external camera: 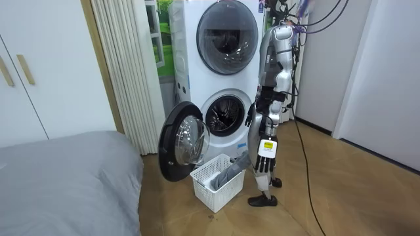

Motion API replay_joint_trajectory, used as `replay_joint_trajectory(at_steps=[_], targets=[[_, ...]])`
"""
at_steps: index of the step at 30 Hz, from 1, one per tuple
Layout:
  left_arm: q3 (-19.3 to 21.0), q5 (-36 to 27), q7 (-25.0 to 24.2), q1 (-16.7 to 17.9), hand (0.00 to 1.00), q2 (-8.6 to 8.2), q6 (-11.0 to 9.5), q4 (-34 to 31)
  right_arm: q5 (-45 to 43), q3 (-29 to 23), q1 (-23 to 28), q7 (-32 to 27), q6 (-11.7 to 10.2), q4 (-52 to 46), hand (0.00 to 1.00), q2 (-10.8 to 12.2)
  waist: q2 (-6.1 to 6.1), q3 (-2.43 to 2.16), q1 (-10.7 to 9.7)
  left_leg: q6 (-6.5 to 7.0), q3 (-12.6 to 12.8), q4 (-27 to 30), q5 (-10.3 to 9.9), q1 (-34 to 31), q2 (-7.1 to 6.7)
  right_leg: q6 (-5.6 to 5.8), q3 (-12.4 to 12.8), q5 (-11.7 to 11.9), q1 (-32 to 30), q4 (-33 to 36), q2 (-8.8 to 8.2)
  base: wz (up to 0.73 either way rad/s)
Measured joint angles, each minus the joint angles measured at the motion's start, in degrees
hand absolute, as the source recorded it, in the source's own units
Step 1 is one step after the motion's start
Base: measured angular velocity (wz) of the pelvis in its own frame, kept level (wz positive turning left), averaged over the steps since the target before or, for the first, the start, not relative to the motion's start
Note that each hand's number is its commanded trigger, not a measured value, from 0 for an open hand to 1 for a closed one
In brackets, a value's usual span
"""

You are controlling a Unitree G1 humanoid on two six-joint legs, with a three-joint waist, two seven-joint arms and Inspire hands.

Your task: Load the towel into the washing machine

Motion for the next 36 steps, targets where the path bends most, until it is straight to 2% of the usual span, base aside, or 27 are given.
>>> replay_joint_trajectory(at_steps=[9, 11, 16, 21, 23, 27, 29, 31, 33, 35, 36], targets=[[0.00, 0.01, 0.13, 0.05, 0.00, 0.00, -0.29, 0.01, -0.17, -0.19, 0.28, -0.11, -0.81, -0.02, 0.00, -0.02, 0.16, -0.03, 0.01, 0.00, 0.00, -0.01, -0.01, -0.05, 0.02, 0.00, 0.06, 0.00, -0.03, 0.00, 0.03, 0.00], [0.08, 2.18, 0.14, -0.55, 0.00, -0.01, -0.37, -0.02, -0.15, -0.15, 0.35, -0.13, -1.04, -0.08, 0.00, -0.03, 0.23, -0.05, 0.05, 0.00, 0.00, 0.04, -0.01, -0.27, 0.02, 0.00, 0.16, 0.00, -0.11, -0.01, 0.04, 0.00], [0.03, 4.90, 1.06, -2.84, 0.00, 0.04, -0.59, -0.46, -0.29, 0.69, -0.56, 0.30, -1.13, -0.06, 0.00, -0.16, 0.41, -0.49, 0.13, 0.04, -0.36, 0.32, 0.01, -2.26, 0.08, -0.22, 0.09, 0.14, -1.94, 0.08, 0.14, 0.02], [-0.15, 6.11, 3.48, -4.19, 0.00, 0.89, -2.53, -2.28, -0.28, 1.87, -1.44, 0.73, -1.21, -0.04, 0.00, -0.19, 0.14, -0.50, 0.00, 0.12, -0.88, 1.31, 0.07, -4.69, 0.07, -0.39, -0.28, 0.24, -3.97, 0.12, 0.19, 0.04], [-0.32, 6.13, 4.76, -7.03, 0.00, 1.58, -4.81, -3.12, -1.68, 2.49, -2.87, 0.79, -1.24, 0.16, 0.00, -0.22, -0.16, -0.26, 0.01, 0.24, -1.07, 1.48, 0.39, -6.35, 0.03, -0.45, -0.78, 0.28, -5.45, 0.32, 0.10, 0.10], [-3.17, 6.22, 6.91, -11.82, 0.00, 1.50, -7.92, -3.22, -3.53, 4.32, -5.30, 0.99, -1.36, 0.03, 0.00, -0.16, -0.05, -0.02, 0.19, 0.48, -0.87, 1.61, 0.88, -9.01, 0.07, -0.44, -0.59, 0.27, -9.03, 1.93, -0.12, -0.04], [-5.04, 6.75, 7.12, -14.17, 0.00, 1.42, -10.12, -2.05, -4.97, 4.90, -7.25, 1.71, -1.57, 0.25, 0.00, 0.14, -0.03, 0.20, 0.25, 0.58, -0.70, 1.65, 1.21, -10.73, 0.18, -0.44, 0.07, 0.26, -11.77, 3.34, -0.19, -0.15], [-6.78, 6.73, 7.11, -16.49, 0.00, 1.25, -10.98, -1.11, -6.00, 5.20, -8.71, 2.20, -1.90, 0.40, 0.00, 0.16, 0.04, 0.28, 0.21, 0.62, -0.77, 2.04, 1.32, -12.38, 0.44, -0.44, 0.47, 0.24, -14.50, 5.47, -0.23, -0.23], [-8.96, 6.81, 7.07, -18.65, 0.00, 1.03, -11.51, 0.28, -7.15, 5.92, -10.57, 2.09, -2.03, 0.63, 0.00, 0.20, 0.09, 0.68, 0.39, 0.60, -1.06, 2.27, 1.48, -13.96, 0.89, -0.80, 0.46, -0.07, -18.58, 9.50, -0.36, -0.33], [-10.75, 7.34, 7.01, -20.90, 0.00, 0.81, -11.77, 1.51, -7.71, 7.05, -12.58, 2.02, -2.51, 0.67, 0.00, 0.30, -0.21, 1.19, 0.82, 0.55, -2.84, 3.37, 1.57, -16.17, 0.90, -1.55, 1.12, -0.72, -22.93, 12.24, -0.50, -0.39], [-11.39, 7.49, 6.99, -22.96, 0.00, 0.66, -12.02, 2.69, -8.21, 7.48, -14.01, 1.90, -2.65, 0.70, 0.00, 0.50, -0.79, 1.98, 1.37, 0.47, -4.73, 4.97, 1.54, -18.35, 0.62, -2.12, 2.51, -0.15, -26.34, 11.48, -0.27, -0.34]])
